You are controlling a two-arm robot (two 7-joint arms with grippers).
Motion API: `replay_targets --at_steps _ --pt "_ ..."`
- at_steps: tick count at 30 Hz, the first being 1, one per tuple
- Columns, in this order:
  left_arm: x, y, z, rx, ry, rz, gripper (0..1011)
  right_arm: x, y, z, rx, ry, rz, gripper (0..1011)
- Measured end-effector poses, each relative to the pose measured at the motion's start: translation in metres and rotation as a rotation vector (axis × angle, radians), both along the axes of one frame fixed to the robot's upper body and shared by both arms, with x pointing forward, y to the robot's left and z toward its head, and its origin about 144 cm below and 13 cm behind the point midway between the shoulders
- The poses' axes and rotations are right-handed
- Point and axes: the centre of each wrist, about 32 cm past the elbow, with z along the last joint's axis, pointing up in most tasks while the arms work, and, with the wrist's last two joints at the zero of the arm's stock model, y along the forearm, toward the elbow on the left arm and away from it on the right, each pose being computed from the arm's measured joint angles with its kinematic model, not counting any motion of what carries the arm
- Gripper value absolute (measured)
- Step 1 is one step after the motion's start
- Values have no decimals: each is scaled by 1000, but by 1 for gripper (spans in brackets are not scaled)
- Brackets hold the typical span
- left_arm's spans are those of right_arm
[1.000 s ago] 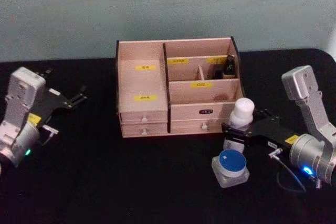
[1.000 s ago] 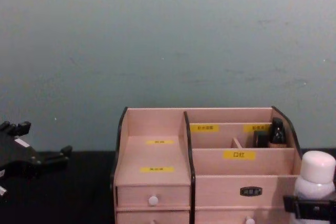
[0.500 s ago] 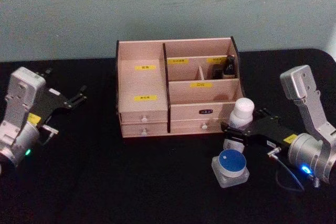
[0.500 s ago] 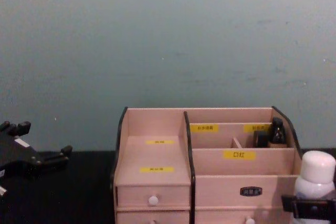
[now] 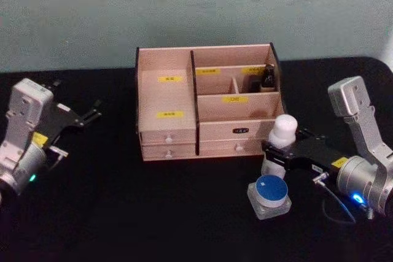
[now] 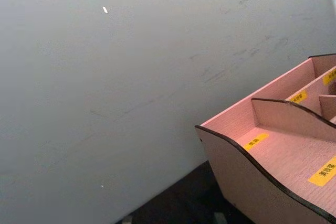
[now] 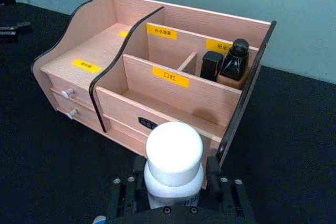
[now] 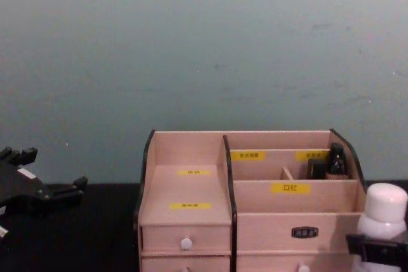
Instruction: Pick up the facial cleanser and watermelon frost from the table and place them into the tiered storage box.
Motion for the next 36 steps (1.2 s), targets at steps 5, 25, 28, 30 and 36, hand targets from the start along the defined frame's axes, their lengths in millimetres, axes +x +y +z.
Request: replay_targets --at_steps 5,25,28,30,36 --pt "0 0 0 0 0 0 1001 0 0 0 0 0 0 646" --pt "0 0 0 0 0 0 1001 0 0 0 1 -1 0 603" --pt "0 0 0 0 0 0 1001 0 0 0 1 -1 0 603" --pt "0 0 0 0 0 0 1001 0 0 0 1 -1 0 603" --pt "0 0 0 0 0 0 1001 0 0 2 13 -13 3 603"
